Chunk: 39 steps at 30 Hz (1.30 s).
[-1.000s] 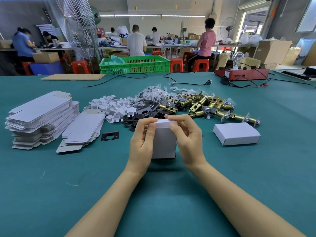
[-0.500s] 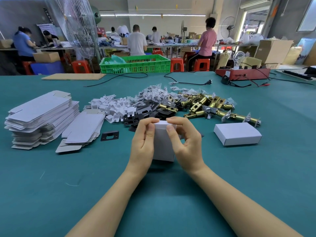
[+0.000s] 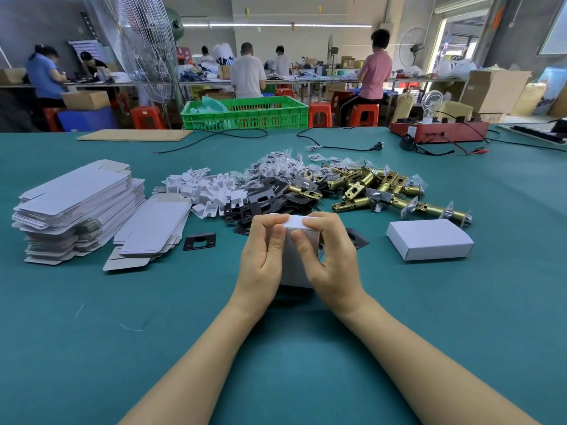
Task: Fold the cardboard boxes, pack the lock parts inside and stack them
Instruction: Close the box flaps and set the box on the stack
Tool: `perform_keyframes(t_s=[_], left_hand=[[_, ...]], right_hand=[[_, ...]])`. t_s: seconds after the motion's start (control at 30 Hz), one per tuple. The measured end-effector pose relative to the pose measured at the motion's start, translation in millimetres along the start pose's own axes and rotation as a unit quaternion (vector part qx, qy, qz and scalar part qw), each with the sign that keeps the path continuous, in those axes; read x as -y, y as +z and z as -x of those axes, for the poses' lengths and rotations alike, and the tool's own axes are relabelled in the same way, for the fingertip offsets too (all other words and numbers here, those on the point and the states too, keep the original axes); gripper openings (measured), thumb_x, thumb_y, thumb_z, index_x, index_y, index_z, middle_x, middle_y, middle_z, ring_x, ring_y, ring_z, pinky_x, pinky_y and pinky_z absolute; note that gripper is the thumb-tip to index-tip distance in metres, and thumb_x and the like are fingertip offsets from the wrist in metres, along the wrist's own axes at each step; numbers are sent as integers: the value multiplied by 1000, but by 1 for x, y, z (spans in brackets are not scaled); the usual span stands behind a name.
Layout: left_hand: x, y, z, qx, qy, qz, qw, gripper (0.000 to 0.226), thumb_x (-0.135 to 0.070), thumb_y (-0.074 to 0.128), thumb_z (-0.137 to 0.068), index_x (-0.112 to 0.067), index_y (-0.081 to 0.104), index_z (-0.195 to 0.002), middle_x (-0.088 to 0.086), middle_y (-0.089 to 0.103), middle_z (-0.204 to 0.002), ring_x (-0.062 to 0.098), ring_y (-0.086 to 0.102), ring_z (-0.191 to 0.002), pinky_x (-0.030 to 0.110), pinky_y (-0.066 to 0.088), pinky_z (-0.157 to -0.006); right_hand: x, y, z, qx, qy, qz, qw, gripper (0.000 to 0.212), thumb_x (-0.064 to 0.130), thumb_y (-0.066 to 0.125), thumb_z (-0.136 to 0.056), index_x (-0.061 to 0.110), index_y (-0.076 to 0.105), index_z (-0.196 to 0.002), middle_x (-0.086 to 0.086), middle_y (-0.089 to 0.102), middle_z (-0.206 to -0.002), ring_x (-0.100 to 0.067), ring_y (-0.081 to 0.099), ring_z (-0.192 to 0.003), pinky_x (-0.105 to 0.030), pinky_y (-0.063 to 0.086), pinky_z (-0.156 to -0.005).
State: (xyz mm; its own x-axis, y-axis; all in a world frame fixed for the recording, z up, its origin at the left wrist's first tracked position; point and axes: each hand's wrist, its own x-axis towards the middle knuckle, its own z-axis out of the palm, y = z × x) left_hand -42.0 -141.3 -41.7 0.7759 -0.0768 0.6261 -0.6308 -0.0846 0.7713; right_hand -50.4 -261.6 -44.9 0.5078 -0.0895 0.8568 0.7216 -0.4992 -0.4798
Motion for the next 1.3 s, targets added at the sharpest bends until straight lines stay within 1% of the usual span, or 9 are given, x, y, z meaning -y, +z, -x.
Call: perform_keyframes(t_s=[0.3,0.47,0.6,0.73,0.9,1.03,1.13,1.2,1.3], left_hand=[[5,-2,2,34,-106,16,994,40,-43,48,-90,-49,33,-126,-1,60,-107,4,59,-92,20,49,-80],[11,-1,1,47,-144,33,988,33,-34,51,-99,-49,35,-124,-4,61,-111,1,61,-96,13,48,-75],[14,-2,-3,36,-183,33,982,39,-22,53,-100,-31,41,-135,5,64,-116,16,64,-105,27,53,-85],[14,-4,-3,-8,-197,19,980,30,-26,63,-94,-44,48,-113,1,70,-94,12,69,-83,25,55,-70],[13,-4,-4,1,-245,33,969,32,-25,62,-95,-41,49,-119,13,69,-88,30,68,-89,47,54,-81],[14,-8,-7,6,-281,75,957,29,-21,60,-95,-32,57,-121,7,73,-88,21,71,-77,37,57,-68],[14,-11,-9,12,-287,66,956,21,-21,64,-89,-36,64,-104,-11,73,-74,5,66,-63,17,50,-56],[13,-10,-10,25,-285,43,957,22,-14,62,-91,-29,66,-105,-11,73,-78,4,66,-72,17,50,-64],[10,-10,-10,61,-273,-17,960,24,-12,59,-92,-19,67,-114,-4,72,-98,5,65,-89,20,46,-75]], right_hand=[[-2,1,-8,-15,46,0,999,15,14,58,-94,-1,62,-92,-4,60,-87,-17,55,-80,-23,45,-72],[-3,1,1,14,133,-15,991,27,23,53,-96,13,57,-121,10,58,-97,-1,54,-82,-15,41,-74],[-6,-1,0,61,291,-82,951,52,28,58,-95,29,35,-141,6,62,-106,-11,65,-93,-23,52,-78],[-8,-3,-5,33,391,-136,910,31,30,59,-94,26,49,-123,-13,68,-97,-25,67,-87,-39,54,-75],[-10,-7,-9,35,472,-180,863,36,29,60,-94,23,47,-127,-11,67,-92,-16,66,-72,-26,54,-59],[-9,-13,-15,120,465,-131,867,47,32,63,-92,25,44,-134,-8,59,-114,-17,64,-93,-27,53,-73],[-5,-18,-21,256,318,46,912,77,56,67,-80,26,36,-143,2,37,-142,-11,39,-128,-30,35,-106],[1,-21,-28,389,202,153,886,96,73,63,-70,30,28,-148,3,31,-149,-14,20,-141,-35,18,-117],[6,-30,-35,506,200,137,828,104,67,75,-63,44,16,-145,2,32,-141,-16,18,-136,-36,23,-113]])
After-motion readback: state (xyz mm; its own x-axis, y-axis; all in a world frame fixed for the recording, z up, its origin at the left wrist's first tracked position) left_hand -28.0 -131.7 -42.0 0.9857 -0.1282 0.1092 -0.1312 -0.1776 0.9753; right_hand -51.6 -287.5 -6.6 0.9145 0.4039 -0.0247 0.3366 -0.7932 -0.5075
